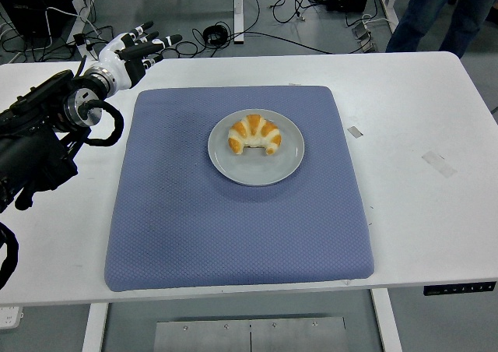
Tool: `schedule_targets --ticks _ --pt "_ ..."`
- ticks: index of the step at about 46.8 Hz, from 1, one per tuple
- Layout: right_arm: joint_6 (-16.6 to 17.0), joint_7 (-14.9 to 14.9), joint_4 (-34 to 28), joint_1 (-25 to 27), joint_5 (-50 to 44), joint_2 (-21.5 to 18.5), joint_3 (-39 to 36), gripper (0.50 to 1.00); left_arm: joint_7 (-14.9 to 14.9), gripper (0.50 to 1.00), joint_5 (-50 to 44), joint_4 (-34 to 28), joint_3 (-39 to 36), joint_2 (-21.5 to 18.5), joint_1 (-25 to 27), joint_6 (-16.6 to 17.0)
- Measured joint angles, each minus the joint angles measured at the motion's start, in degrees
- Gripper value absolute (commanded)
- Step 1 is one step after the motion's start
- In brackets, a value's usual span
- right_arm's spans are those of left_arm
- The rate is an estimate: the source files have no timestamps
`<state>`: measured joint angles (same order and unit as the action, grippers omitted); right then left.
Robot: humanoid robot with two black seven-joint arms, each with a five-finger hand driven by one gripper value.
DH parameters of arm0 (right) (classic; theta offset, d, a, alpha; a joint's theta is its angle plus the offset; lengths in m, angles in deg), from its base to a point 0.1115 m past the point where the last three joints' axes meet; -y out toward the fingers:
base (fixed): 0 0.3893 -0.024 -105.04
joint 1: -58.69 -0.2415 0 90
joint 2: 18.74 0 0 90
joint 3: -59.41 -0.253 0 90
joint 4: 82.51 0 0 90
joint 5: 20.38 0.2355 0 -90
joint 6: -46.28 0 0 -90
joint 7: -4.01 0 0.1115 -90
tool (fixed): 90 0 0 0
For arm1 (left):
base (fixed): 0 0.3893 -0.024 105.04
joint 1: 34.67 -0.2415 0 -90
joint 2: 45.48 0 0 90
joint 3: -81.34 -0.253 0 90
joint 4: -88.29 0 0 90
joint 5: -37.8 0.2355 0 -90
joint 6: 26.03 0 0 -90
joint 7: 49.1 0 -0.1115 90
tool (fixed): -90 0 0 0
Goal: Place the bread on the plate
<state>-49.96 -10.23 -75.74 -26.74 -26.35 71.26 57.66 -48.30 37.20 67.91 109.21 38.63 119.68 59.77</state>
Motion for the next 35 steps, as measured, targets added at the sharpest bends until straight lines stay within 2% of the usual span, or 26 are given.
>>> schedule_targets --ticks 35 --pt "-0.4 0.0 -0.3 0.2 0.0 0.0 -0.8 1.0 0.5 0.992 0.8 0.0 -0.5 0.9 -0.2 -0.1"
